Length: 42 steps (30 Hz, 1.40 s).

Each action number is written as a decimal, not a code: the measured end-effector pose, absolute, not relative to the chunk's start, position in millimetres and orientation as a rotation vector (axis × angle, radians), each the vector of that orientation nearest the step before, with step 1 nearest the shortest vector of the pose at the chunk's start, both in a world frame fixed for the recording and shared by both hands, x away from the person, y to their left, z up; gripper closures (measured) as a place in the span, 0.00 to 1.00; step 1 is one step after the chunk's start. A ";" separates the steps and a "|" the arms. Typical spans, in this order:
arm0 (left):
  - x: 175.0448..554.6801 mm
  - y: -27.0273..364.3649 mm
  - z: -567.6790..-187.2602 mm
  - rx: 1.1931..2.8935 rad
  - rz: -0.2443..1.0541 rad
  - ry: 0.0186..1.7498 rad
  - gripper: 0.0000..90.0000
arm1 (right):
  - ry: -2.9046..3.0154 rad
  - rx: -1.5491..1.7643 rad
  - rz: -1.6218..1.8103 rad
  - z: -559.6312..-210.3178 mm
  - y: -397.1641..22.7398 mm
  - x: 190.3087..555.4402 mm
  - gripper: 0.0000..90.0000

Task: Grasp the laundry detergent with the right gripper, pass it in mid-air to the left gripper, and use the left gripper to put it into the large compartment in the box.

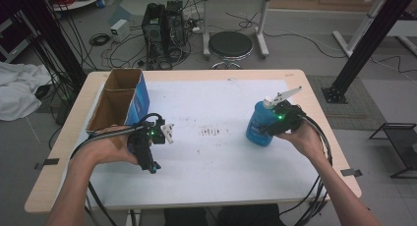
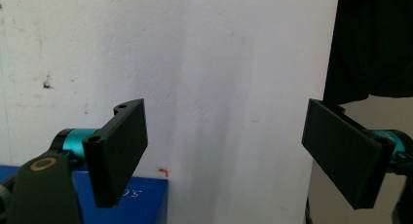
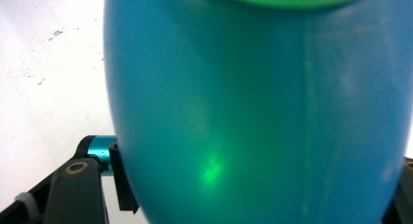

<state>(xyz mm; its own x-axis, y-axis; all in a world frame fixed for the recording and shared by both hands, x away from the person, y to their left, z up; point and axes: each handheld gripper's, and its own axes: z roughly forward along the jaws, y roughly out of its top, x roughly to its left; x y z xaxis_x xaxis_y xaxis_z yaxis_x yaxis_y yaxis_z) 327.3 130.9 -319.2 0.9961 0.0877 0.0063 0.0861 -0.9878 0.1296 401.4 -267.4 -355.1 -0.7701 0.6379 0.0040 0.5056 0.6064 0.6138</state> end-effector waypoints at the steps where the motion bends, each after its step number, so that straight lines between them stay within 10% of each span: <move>1: 327.3 130.9 -319.2 3.009 0.018 0.130 0.19 | 2.617 0.948 0.897 -355.8 -266.7 401.8 0.28; 42: 327.0 130.4 -320.2 3.002 0.021 0.135 0.19 | 2.637 0.944 0.990 -359.5 -272.0 403.3 0.48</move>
<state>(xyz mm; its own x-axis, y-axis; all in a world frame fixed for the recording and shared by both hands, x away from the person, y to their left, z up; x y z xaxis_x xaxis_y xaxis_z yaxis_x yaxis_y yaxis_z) 327.0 130.4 -320.2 0.9959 0.0906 0.0078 0.0887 -0.9867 0.1361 403.3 -272.0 -359.5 -0.7850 0.6167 0.0590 0.5032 0.5791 0.6414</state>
